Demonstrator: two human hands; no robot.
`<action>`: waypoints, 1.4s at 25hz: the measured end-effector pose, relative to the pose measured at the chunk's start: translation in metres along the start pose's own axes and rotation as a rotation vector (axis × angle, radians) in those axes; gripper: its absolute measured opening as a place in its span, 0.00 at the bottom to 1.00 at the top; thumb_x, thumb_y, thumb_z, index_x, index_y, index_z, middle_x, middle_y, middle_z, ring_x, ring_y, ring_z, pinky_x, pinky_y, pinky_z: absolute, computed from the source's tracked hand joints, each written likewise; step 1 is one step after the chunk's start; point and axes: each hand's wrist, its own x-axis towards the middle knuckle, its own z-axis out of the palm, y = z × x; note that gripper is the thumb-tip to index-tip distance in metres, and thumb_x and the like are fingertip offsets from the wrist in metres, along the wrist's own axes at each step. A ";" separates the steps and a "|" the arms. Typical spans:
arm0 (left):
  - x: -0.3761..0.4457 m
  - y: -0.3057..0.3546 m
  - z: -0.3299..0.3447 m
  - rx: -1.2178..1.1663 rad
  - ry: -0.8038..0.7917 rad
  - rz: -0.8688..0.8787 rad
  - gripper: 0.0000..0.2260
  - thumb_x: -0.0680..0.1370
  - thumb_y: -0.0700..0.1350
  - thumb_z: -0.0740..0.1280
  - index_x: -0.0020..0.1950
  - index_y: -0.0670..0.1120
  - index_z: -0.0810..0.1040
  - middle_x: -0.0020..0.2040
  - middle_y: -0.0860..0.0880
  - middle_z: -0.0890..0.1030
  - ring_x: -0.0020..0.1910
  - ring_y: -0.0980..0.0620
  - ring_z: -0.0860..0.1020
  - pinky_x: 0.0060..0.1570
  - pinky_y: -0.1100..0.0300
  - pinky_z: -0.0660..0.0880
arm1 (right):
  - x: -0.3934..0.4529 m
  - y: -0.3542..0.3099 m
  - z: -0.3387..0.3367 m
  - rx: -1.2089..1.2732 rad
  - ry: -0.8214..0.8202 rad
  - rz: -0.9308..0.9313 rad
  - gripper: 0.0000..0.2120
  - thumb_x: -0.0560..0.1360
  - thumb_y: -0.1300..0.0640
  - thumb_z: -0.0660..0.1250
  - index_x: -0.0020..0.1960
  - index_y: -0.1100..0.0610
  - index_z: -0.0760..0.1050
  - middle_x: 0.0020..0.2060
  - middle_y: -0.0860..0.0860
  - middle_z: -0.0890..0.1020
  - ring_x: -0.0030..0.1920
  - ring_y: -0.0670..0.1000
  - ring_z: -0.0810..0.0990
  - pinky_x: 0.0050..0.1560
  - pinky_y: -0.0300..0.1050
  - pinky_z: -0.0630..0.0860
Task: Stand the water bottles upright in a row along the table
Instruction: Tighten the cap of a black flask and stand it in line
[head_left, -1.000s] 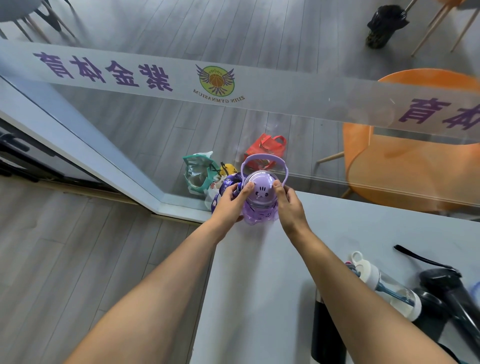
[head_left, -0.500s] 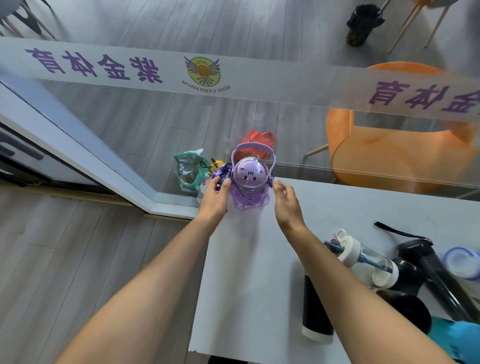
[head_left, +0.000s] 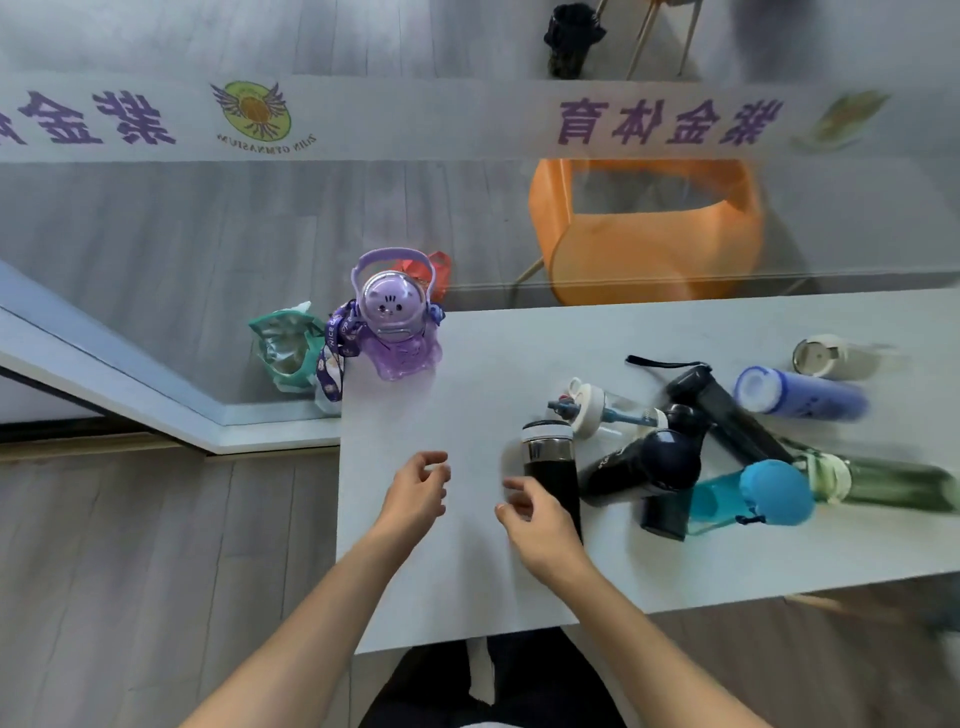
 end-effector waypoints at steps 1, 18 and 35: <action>-0.004 -0.004 0.010 0.033 -0.020 0.003 0.12 0.79 0.45 0.61 0.61 0.49 0.76 0.55 0.44 0.80 0.50 0.46 0.80 0.54 0.46 0.80 | -0.006 0.012 -0.007 -0.002 0.015 0.010 0.17 0.77 0.52 0.66 0.66 0.48 0.74 0.58 0.49 0.81 0.57 0.47 0.79 0.59 0.44 0.76; -0.026 -0.023 0.133 0.053 -0.070 -0.068 0.22 0.77 0.45 0.70 0.68 0.40 0.72 0.57 0.42 0.83 0.54 0.45 0.83 0.60 0.45 0.78 | 0.009 0.080 -0.069 -0.044 -0.062 0.036 0.19 0.80 0.51 0.64 0.70 0.50 0.68 0.60 0.49 0.78 0.57 0.51 0.77 0.52 0.42 0.70; -0.070 -0.055 0.078 0.103 0.275 0.280 0.26 0.70 0.39 0.75 0.62 0.54 0.68 0.60 0.58 0.78 0.62 0.57 0.76 0.63 0.54 0.75 | -0.024 0.025 -0.032 0.533 -0.081 0.029 0.25 0.80 0.35 0.53 0.63 0.50 0.75 0.59 0.49 0.82 0.61 0.49 0.80 0.63 0.55 0.74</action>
